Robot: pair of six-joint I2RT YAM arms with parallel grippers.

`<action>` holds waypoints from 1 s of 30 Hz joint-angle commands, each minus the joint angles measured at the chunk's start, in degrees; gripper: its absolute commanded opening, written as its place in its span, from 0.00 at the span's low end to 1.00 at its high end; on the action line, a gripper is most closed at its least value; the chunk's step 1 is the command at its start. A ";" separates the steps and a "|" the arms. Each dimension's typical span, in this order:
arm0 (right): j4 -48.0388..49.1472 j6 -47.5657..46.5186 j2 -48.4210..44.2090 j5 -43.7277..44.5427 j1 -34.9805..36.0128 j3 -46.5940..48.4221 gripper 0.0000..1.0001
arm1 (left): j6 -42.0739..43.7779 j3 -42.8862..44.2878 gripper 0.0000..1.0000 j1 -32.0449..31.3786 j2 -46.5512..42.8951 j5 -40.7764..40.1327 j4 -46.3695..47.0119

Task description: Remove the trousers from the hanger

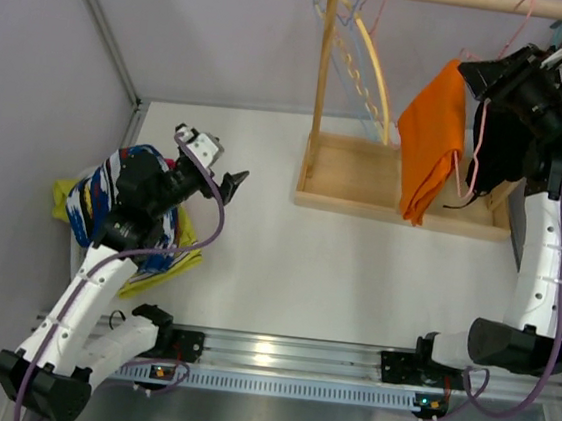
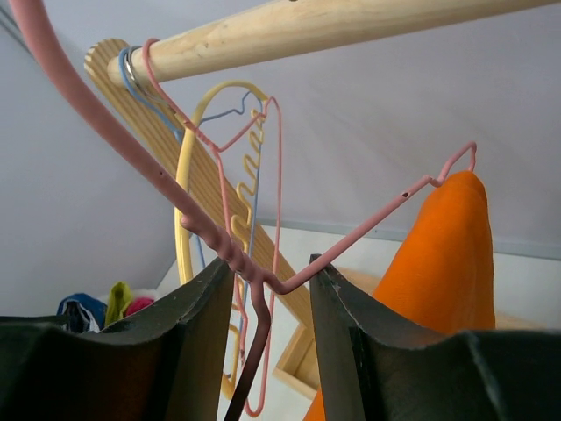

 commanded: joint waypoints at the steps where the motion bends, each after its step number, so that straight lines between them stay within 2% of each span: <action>1: 10.21 1.15 -5.51 -0.55 0.58 -1.26 0.00 | 14.06 -4.07 0.98 -4.21 -1.37 1.14 7.58; 6: 8.72 1.68 -11.05 2.87 0.58 -6.36 0.00 | 23.05 -10.85 0.99 -13.35 -2.51 -4.38 12.50; 7: 7.23 1.76 -11.67 4.45 0.58 -6.72 0.00 | 23.24 -12.34 0.99 -17.55 -2.51 -5.79 14.07; 12: 6.43 5.18 -17.20 6.92 0.58 -12.50 0.00 | 23.41 -14.29 0.95 -30.83 0.55 -12.56 21.38; 13: 6.17 5.80 -17.82 7.53 0.58 -13.30 0.00 | 23.77 -14.37 0.94 -36.25 1.43 -16.05 22.52; 14: 5.90 6.50 -18.78 7.63 0.58 -14.79 0.00 | 23.86 -14.81 0.94 -38.75 2.14 -17.31 24.27; 15: 5.55 6.86 -19.23 7.80 0.58 -15.41 0.00 | 22.81 -14.82 0.95 -42.77 3.62 -17.75 26.98; 19: 5.98 8.53 -21.86 9.03 0.58 -18.49 0.00 | 15.79 -11.22 0.95 -49.64 9.69 -20.56 32.61; 24: 4.68 10.64 -24.24 10.52 0.85 -20.60 0.00 | -0.19 -2.26 0.94 -54.23 19.17 -25.57 35.10; 30: 4.32 13.18 -27.49 13.43 1.11 -23.42 0.00 | -7.51 8.38 0.91 -59.07 27.17 -31.29 35.18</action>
